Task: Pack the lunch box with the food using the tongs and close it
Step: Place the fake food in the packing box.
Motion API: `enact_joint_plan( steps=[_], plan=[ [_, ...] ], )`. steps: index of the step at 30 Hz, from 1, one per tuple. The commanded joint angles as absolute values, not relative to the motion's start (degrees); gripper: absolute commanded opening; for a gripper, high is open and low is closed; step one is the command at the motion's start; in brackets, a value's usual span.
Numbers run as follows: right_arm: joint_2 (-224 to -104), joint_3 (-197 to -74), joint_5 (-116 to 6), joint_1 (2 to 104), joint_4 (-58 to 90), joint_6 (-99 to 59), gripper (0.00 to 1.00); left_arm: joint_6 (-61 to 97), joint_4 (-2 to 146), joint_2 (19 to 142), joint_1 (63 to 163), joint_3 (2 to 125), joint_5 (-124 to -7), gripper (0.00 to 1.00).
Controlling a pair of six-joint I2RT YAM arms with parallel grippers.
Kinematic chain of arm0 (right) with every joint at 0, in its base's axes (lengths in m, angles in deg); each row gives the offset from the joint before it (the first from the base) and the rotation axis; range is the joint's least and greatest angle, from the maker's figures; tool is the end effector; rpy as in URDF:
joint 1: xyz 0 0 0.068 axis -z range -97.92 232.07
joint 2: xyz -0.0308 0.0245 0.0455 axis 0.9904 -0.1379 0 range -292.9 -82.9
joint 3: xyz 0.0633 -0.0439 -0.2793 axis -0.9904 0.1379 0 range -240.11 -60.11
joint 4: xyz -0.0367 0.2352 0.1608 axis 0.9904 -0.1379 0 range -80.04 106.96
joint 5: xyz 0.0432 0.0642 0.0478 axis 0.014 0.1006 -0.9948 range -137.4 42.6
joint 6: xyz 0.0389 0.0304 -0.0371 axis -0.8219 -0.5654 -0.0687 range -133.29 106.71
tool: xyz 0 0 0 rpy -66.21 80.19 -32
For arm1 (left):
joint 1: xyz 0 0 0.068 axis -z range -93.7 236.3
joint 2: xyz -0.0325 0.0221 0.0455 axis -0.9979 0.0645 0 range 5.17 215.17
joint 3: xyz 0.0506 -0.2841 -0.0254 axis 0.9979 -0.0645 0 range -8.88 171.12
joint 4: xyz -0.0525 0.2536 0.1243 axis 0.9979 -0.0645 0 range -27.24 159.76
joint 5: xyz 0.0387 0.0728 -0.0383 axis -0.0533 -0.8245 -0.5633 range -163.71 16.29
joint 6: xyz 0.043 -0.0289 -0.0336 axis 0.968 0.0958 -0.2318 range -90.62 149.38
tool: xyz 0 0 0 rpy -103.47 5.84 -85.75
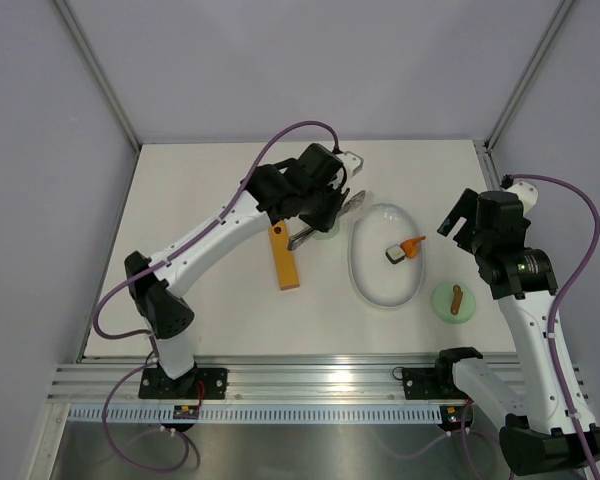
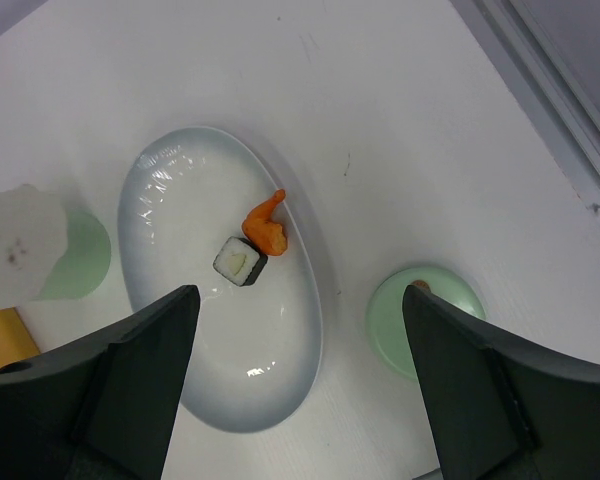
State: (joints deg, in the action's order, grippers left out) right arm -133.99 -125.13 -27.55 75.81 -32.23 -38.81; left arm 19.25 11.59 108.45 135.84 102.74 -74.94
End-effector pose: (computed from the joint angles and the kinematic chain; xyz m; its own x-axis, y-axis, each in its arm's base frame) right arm 0.1900 0.0049 0.3882 -0.4433 0.3590 -0.8213 0.4034 0.8981 0.1748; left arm 0.2753 -0.3214 0.3941 -0.6204 0.4564 -0.6378 0.6527 0.7513 -0.0973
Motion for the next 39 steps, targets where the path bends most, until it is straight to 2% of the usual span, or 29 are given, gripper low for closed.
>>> enact_joint_plan(
  steps=[1,18,37,39],
  plan=[
    [-133.79,-125.77,-28.24,76.01,-30.77,-39.04,0.90,25.06,10.27,101.86,135.70,106.96,-83.81,0.00],
    [-132.91,-125.51,-28.95,76.01,-31.29,-39.39,0.90,29.03,8.41,100.44,135.61,105.83,-95.41,0.00],
    [-133.17,-125.68,-29.12,76.01,-31.29,-39.22,0.90,27.27,12.10,103.61,135.70,97.38,-93.75,0.00],
    [-133.35,-125.86,-29.21,76.01,-31.29,-39.13,0.90,27.10,12.02,104.13,135.61,97.56,-93.66,0.06]
  ],
)
